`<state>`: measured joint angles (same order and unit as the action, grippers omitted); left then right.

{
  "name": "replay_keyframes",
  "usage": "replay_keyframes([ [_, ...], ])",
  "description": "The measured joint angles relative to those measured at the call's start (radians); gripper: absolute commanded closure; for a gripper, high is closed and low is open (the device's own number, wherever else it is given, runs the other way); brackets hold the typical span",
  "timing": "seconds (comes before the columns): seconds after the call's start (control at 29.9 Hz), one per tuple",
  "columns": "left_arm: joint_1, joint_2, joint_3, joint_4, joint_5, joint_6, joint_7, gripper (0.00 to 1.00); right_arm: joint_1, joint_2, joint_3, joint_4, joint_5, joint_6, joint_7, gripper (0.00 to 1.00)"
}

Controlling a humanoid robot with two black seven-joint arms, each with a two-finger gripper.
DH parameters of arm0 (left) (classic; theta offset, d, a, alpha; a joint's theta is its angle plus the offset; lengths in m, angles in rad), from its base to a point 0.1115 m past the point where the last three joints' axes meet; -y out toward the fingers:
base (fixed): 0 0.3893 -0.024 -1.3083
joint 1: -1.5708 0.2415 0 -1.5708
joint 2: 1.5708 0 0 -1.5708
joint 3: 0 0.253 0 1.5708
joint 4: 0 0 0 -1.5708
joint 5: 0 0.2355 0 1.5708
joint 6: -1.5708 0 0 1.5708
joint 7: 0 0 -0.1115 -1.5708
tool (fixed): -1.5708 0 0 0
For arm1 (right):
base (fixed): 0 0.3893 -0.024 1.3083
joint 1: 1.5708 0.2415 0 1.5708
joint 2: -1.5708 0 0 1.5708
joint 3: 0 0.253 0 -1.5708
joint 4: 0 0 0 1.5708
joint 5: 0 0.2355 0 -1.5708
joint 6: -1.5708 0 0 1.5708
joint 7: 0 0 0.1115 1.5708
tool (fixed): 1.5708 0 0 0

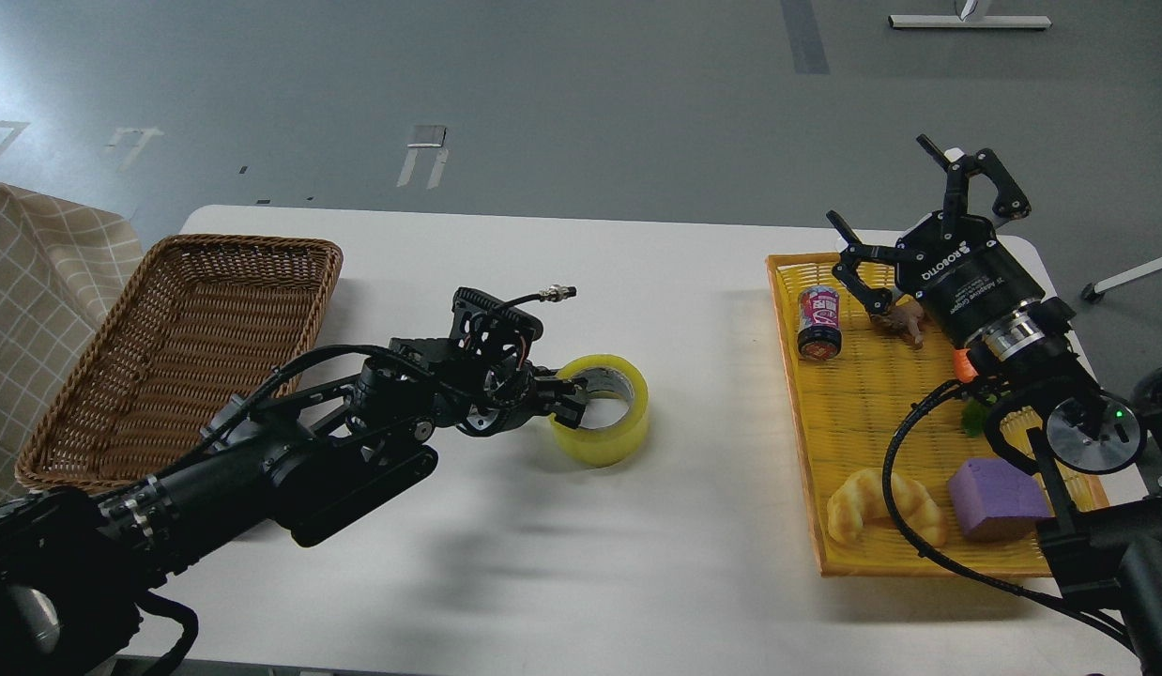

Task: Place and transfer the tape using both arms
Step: 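Grip the tape roll's rim with the left gripper, then lift the tape roll and carry it over the wicker basket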

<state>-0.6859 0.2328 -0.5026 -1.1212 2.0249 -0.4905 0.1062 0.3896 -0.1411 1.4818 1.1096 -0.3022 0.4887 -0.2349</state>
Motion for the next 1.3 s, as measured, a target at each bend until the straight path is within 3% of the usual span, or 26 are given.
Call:
replay_keyframes([
  [0.27, -0.079, 0.082, -0.016, -0.024, -0.034, 0.001, 0.002, 1.0, 0.0, 0.002, 0.0, 0.001, 0.001, 0.0, 0.0, 0.0],
  [0.63, -0.234, 0.318, -0.016, -0.068, -0.215, 0.002, -0.006, 1.0, 0.0, 0.009, 0.008, 0.007, 0.002, 0.0, 0.0, 0.0],
  [1.3, -0.241, 0.766, -0.002, -0.106, -0.36, 0.002, -0.03, 1.0, 0.013, 0.012, 0.008, 0.002, 0.003, 0.0, 0.0, 0.0],
])
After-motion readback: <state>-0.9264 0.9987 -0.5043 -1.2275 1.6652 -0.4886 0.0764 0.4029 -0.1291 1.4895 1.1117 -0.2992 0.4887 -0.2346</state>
